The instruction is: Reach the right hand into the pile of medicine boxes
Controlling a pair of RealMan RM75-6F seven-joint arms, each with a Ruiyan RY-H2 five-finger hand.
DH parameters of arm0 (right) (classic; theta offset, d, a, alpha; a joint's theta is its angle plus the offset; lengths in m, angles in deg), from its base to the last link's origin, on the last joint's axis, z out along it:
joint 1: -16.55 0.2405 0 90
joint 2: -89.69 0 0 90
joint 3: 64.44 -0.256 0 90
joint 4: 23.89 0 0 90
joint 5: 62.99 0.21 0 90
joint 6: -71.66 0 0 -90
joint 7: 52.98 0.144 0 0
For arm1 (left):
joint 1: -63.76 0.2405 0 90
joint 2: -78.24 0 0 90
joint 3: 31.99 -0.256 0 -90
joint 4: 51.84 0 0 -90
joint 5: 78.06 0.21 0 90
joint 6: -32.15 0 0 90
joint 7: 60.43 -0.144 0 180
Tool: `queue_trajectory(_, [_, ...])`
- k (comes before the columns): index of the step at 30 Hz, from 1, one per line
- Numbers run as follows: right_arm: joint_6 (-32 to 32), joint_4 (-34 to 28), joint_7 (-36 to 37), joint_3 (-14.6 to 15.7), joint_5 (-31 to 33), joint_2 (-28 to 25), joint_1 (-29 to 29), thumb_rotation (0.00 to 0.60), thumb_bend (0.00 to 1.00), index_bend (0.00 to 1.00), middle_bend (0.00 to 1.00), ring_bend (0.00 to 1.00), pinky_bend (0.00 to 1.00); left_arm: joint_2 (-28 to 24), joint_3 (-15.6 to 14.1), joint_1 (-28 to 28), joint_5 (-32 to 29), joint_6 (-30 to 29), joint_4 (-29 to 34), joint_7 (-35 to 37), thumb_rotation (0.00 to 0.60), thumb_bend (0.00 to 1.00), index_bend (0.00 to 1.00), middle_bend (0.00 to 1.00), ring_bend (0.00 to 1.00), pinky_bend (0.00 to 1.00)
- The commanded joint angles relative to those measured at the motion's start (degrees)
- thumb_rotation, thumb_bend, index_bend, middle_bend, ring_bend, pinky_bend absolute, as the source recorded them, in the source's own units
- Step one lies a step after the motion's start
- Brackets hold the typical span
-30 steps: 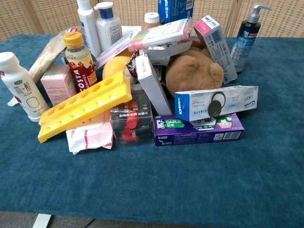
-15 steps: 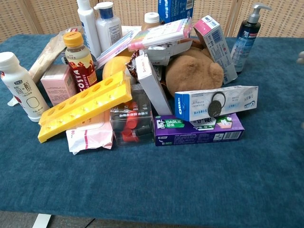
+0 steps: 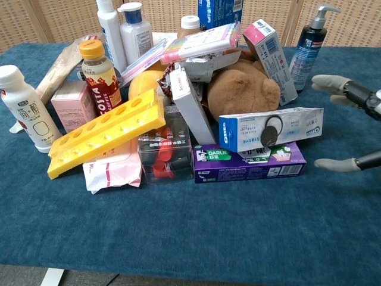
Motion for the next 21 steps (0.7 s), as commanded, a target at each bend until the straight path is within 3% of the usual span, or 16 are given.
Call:
queue_trajectory(1, [-0.06,0.86,-0.63,-0.14,0.23,1.56,0.37,0.600,0.00,0.00,0.05,0.00,0.07,0.05,0.01,-0.03,-0.06,0.04,-0.04,-0.04,0.600,0.00,0.00,0.00,0.00,0.00])
queue_trajectory(21, [-1.15,9.00,-0.61,-1.48,1.60,11.07,2.25,0.600,0.00,0.00,0.00,0.00,0.03,0.56,0.08,-0.54,-0.96,1.11,-0.25,-0.84,0.600,0.00,0.00,0.00,0.00,0.00])
